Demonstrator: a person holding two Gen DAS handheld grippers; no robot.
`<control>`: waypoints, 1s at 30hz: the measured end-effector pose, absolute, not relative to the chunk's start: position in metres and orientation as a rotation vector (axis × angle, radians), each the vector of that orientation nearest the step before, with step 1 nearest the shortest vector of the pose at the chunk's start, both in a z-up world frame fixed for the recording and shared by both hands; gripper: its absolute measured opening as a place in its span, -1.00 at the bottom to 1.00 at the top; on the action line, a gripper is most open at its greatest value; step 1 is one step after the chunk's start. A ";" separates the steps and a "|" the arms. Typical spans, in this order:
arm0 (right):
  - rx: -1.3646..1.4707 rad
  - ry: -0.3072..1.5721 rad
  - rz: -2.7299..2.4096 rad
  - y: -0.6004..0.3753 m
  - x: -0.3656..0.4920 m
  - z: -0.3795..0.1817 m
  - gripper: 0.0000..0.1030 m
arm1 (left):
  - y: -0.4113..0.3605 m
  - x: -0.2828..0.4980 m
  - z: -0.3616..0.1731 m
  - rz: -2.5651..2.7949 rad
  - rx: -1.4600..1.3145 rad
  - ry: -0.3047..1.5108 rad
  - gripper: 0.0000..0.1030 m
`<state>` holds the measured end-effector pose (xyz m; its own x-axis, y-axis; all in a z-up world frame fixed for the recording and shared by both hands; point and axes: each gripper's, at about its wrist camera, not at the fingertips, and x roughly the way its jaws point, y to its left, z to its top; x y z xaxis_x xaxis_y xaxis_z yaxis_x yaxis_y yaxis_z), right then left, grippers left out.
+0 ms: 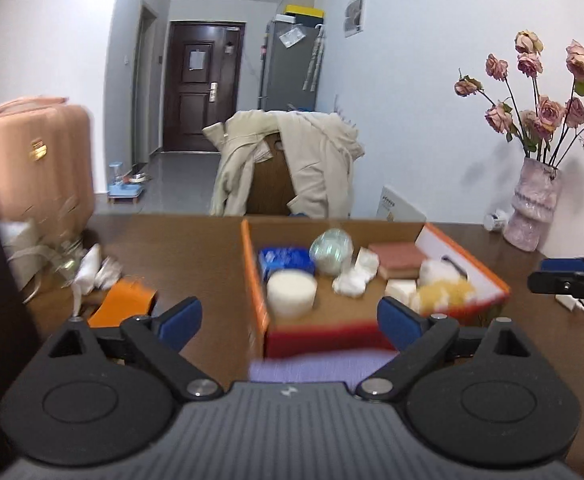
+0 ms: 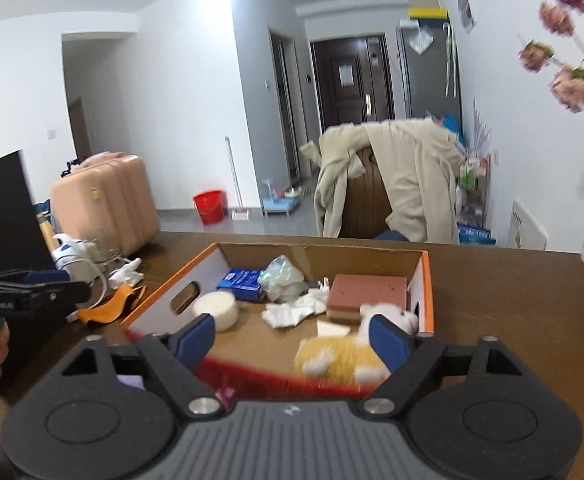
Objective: Organize soft objects
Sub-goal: 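Withdraw both tools from the box toward the blue fluffy plush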
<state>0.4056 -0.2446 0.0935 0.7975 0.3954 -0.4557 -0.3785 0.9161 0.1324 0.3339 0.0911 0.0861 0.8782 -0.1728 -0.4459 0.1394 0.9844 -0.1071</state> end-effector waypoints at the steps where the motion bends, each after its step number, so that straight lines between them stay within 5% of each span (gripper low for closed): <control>1: 0.035 0.498 0.407 -0.246 0.393 0.091 0.65 | 0.095 0.320 0.084 -0.154 -0.089 0.472 0.87; 22: 0.055 0.404 0.371 -0.224 0.203 0.037 0.61 | 0.070 0.191 0.025 -0.180 -0.148 0.515 0.93; 30: 0.071 0.481 0.426 -0.206 0.217 0.022 0.14 | 0.057 0.221 0.014 -0.291 -0.197 0.557 0.90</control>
<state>0.2171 -0.2059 0.0217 0.8006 0.4138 -0.4334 -0.3807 0.9098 0.1653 0.2215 0.0573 0.0138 0.8094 -0.3236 -0.4900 0.2180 0.9404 -0.2610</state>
